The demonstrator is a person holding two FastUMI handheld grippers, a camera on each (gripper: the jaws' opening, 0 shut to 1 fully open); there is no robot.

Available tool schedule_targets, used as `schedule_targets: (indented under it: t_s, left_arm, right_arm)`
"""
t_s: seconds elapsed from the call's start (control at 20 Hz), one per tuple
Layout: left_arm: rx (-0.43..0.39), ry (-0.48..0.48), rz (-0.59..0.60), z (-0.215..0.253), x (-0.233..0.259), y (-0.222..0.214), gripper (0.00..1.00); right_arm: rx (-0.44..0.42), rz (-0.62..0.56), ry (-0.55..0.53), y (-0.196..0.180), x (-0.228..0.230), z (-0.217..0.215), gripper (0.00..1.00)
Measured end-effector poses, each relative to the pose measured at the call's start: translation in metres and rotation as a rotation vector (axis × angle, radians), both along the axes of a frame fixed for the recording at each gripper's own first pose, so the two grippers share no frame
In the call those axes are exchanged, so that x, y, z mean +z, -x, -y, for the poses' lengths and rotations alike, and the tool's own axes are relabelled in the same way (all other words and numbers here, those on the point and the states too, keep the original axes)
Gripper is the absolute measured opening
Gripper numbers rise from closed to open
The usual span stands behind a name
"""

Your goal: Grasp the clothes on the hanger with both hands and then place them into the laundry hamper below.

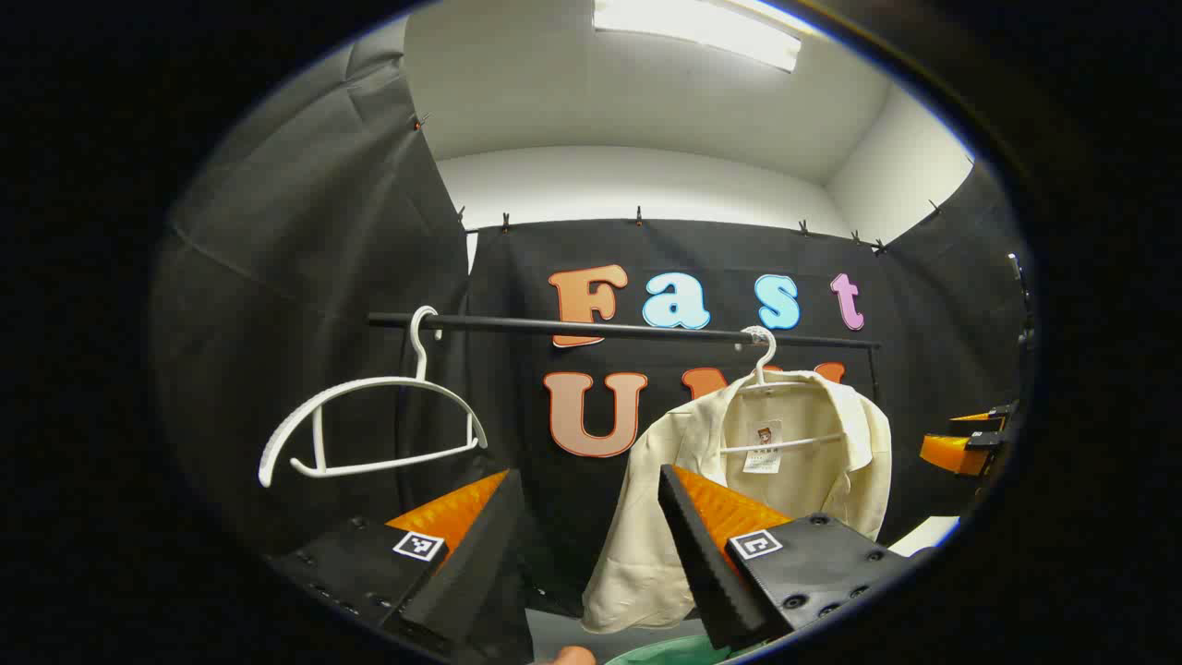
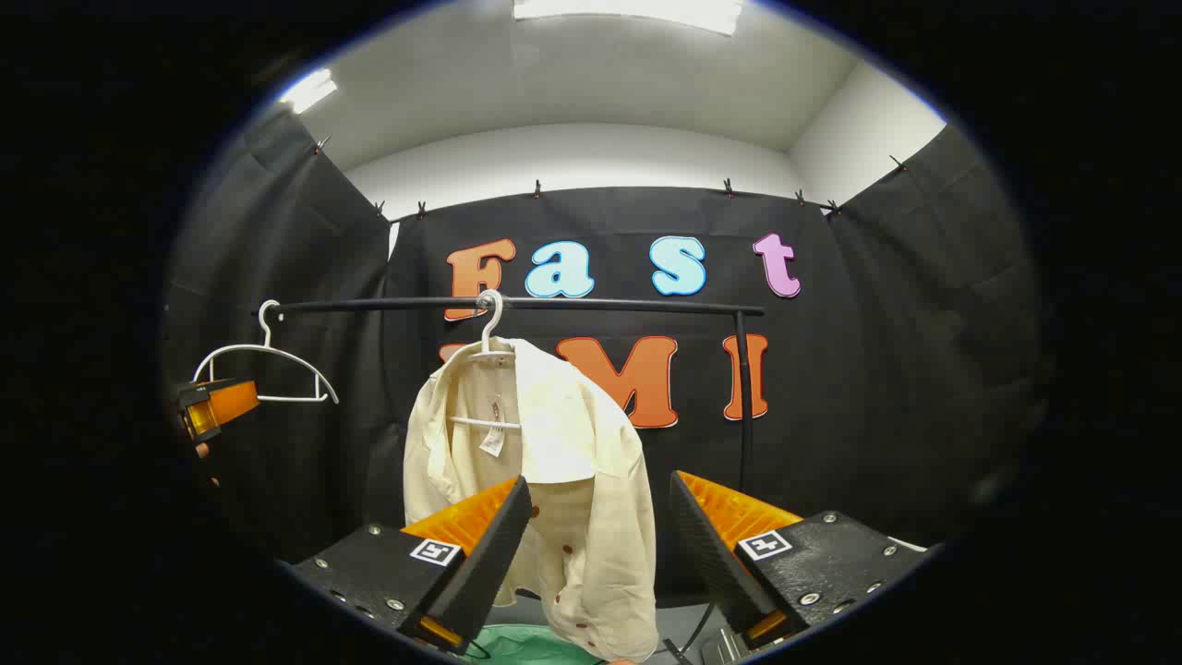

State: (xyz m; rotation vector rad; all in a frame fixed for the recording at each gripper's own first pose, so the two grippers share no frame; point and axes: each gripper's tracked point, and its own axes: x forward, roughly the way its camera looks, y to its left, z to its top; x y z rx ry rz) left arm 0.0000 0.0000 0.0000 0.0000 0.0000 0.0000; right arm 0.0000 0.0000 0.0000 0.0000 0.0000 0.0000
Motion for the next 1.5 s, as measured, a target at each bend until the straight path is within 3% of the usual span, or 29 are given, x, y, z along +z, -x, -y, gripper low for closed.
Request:
schedule_targets:
  t_s: [0.7,1.5]
  left_arm:
    - [-0.035,0.015,-0.023,0.005,-0.009,-0.002,0.96]
    - [-0.035,0.036,-0.085,-0.008,-0.047,-0.010,0.96]
  right_arm:
    - [0.005,-0.023,0.014,-0.001,-0.012,-0.009,0.93]
    - [-0.055,-0.138,0.040,-0.057,-0.104,-0.042,0.93]
